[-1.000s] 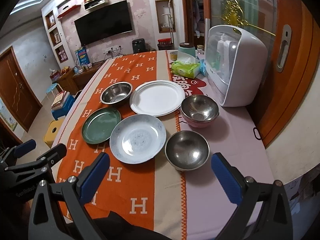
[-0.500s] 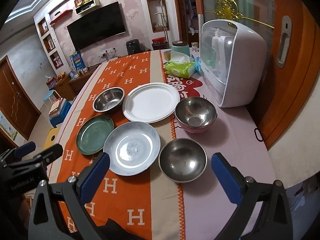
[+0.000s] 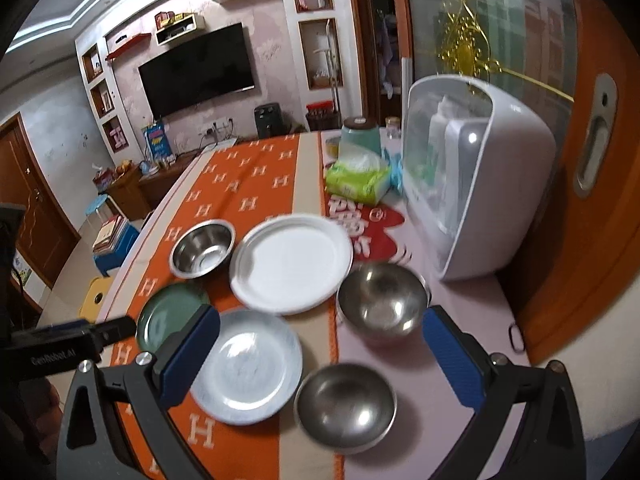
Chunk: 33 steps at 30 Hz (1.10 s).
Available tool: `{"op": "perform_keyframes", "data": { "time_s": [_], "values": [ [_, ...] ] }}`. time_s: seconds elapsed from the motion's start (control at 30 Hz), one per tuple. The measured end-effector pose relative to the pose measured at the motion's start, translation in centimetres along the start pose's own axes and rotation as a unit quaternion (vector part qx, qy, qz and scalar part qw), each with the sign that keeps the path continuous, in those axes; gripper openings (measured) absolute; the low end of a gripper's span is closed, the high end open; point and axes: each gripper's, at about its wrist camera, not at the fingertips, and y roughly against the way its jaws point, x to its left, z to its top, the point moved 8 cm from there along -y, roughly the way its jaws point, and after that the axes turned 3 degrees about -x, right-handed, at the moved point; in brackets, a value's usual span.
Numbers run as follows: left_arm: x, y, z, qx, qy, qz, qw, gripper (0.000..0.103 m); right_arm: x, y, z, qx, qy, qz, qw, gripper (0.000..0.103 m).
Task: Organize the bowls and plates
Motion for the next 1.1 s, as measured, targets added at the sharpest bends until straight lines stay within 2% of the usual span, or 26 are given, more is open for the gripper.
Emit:
{"op": "perform_keyframes", "data": {
  "time_s": [0.17, 0.27, 0.57, 0.8, 1.0, 1.1],
  "values": [
    [0.4, -3.2, 1.2, 0.028, 0.035, 0.024, 0.9987, 0.096, -1.1, -2.6, 2.9, -0.013, 0.01, -0.005, 1.0, 0.102],
    [0.6, -5.1, 2.0, 0.037, 0.058, 0.027, 0.9973, 0.096, -1.7, -4.2, 4.3, -0.014, 0.016, -0.003, 1.0, 0.102],
    [0.5, -9.8, 4.7, 0.044, 0.079, 0.031, 0.9954, 0.096, -2.4, -9.6, 8.3, -0.01, 0.046, 0.012, 0.999, 0.102],
    [0.2, -12.8, 5.8, 0.052, 0.093, 0.014, 0.9941, 0.096, -3.2, -15.0, 9.4, 0.029, 0.065, 0.026, 0.997, 0.102],
    [-0.5, -15.3, 5.8, 0.06, 0.094, -0.002, 0.9938, 0.096, -3.8, -19.3, 8.3, 0.073, 0.065, 0.064, 0.993, 0.102],
    [-0.7, -17.0, 5.6, 0.073, 0.094, -0.009, 0.9929, 0.096, -4.4, -21.6, 7.3, 0.103, 0.056, 0.067, 0.991, 0.101]
  ]
}}
